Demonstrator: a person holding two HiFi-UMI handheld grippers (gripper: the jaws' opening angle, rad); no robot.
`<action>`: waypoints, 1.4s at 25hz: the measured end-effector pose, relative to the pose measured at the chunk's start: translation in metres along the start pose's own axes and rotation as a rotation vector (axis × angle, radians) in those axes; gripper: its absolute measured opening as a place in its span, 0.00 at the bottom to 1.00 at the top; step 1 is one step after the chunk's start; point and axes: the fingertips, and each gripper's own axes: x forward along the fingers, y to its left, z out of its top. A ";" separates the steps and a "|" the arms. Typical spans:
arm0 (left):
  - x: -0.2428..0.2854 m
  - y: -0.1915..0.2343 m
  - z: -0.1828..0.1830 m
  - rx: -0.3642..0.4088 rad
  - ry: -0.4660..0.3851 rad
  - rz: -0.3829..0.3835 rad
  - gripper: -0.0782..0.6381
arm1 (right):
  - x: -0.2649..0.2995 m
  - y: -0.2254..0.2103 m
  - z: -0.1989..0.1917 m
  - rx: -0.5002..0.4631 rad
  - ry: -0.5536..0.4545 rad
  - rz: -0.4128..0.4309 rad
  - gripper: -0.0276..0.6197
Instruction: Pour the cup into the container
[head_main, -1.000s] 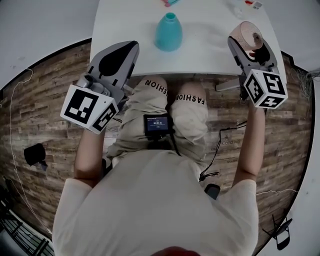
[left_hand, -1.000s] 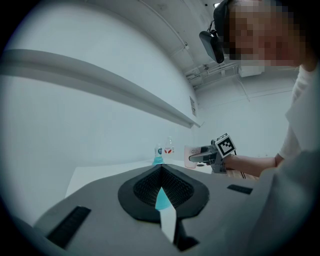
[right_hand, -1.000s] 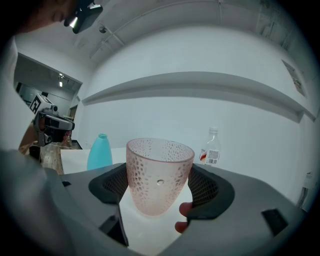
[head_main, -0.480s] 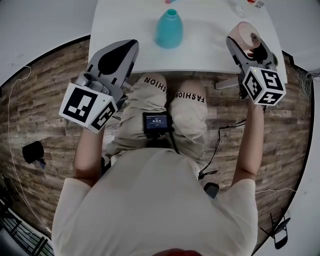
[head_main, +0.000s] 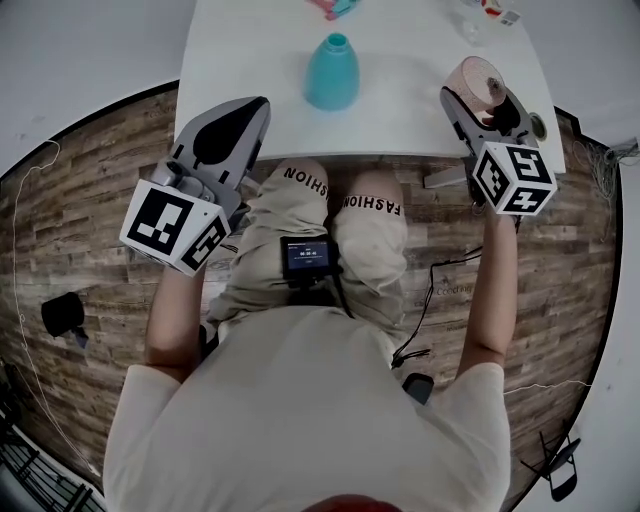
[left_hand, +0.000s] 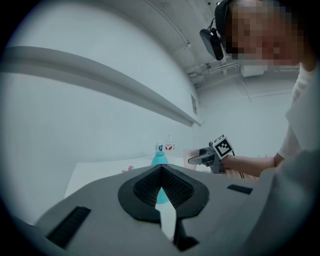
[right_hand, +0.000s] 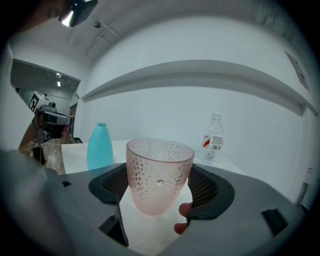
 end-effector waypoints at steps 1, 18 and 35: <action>-0.001 0.000 0.000 0.002 0.003 0.001 0.12 | 0.000 0.000 0.000 0.001 0.002 0.002 0.62; -0.001 0.008 -0.002 0.007 0.012 0.009 0.12 | 0.019 0.009 -0.010 0.018 0.051 0.051 0.62; -0.006 0.013 -0.006 -0.012 0.013 0.016 0.12 | 0.032 0.020 -0.025 0.026 0.105 0.079 0.62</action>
